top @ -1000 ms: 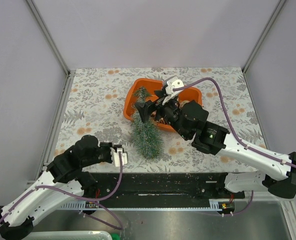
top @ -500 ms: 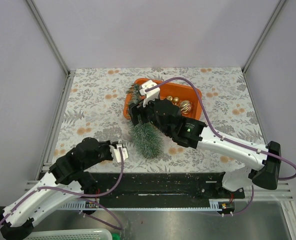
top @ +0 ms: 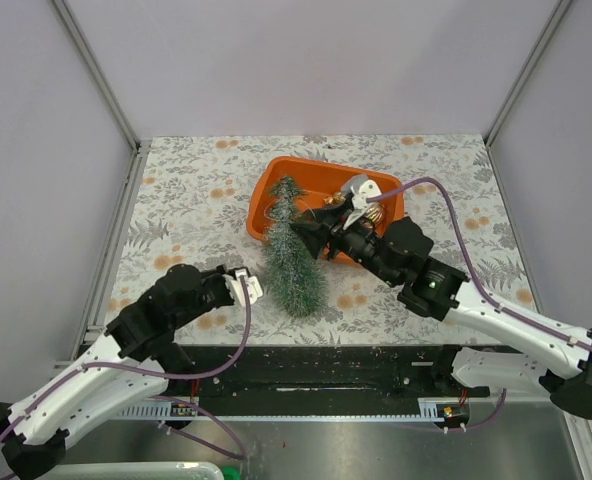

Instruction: Decorate the small christmas tree

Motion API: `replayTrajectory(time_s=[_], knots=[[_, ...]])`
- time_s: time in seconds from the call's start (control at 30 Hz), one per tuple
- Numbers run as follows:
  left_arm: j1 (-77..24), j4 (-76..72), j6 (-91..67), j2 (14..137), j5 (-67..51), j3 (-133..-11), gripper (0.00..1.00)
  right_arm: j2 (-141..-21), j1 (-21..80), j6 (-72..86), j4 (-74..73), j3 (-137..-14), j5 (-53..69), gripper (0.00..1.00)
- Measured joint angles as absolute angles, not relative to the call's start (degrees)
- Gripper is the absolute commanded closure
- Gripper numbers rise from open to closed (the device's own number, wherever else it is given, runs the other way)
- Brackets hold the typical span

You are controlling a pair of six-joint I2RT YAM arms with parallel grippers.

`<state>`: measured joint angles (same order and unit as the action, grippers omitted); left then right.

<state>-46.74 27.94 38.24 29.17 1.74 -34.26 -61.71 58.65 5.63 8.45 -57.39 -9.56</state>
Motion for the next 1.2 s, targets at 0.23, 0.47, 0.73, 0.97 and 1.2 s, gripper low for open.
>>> replayTrajectory(time_s=[0.23,0.47,0.73,0.97,1.2], knots=[[-46.72,21.41,40.95,35.62,1.52,-35.83,1.0,-55.81,54.72,7.64,12.36,-52.12,-0.69,0.37],[-46.02,13.19,41.95,44.01,5.15,-35.88,1.0,-52.05,53.65,8.05,11.03,-51.24,-2.13,0.25],[-44.1,7.94,42.11,46.04,9.78,-35.86,0.97,-49.3,44.12,12.58,10.52,-48.58,-9.06,0.22],[-42.85,4.6,41.17,42.19,8.99,-33.65,0.91,-60.14,39.51,19.05,16.51,-47.51,-0.4,0.24],[-42.48,-0.73,36.56,48.29,6.98,-33.12,0.88,-64.55,38.5,24.91,20.51,-46.26,7.51,0.28]])
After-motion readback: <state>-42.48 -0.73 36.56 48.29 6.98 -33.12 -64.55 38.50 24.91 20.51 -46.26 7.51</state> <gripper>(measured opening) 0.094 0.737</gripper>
